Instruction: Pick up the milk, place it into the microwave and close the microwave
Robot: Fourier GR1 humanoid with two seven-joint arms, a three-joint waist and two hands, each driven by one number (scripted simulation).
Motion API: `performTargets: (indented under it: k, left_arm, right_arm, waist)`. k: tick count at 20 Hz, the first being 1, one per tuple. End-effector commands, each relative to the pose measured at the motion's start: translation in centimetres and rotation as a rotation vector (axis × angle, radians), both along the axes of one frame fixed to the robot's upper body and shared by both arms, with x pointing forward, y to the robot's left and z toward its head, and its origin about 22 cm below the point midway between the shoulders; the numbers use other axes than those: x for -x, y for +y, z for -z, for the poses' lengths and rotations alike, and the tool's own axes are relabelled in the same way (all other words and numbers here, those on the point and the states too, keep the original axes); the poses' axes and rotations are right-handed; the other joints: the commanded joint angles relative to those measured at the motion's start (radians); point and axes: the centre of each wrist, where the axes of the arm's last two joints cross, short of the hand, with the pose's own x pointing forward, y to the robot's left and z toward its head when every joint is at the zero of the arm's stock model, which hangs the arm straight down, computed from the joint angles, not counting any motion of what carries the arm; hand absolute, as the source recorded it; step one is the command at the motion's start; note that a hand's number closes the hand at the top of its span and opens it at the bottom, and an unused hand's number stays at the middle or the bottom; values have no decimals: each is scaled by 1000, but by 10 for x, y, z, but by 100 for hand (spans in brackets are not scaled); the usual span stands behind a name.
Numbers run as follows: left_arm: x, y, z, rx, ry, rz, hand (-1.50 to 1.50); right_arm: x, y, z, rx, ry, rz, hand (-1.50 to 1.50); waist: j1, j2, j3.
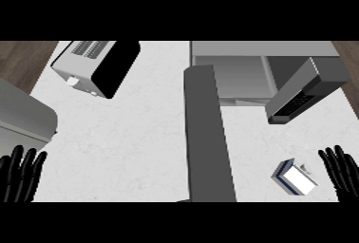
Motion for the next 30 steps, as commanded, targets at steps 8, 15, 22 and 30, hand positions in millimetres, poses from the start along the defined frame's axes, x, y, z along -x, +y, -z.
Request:
performTargets:
  k: [8,15,22,30]
  left_arm:
    - [22,8,3,3,5,24,-150]
    - [9,-1,17,-3,-4,-10,-150]
    - [9,-7,-6,9,-16,4,-150]
    - [16,1,12,-3,3,2,-150]
  right_arm:
    - [-13,-40,37,87,13,43,-150]
    - [-43,-46,69,88,75,11,-150]
    - [-32,-54,95,127,106,12,-150]
    - [-56,-66,107,129,140,24,-150]
  waist:
    - [3,0,0]
    - [6,1,0]
    - [0,1,1]
    - [7,2,1]
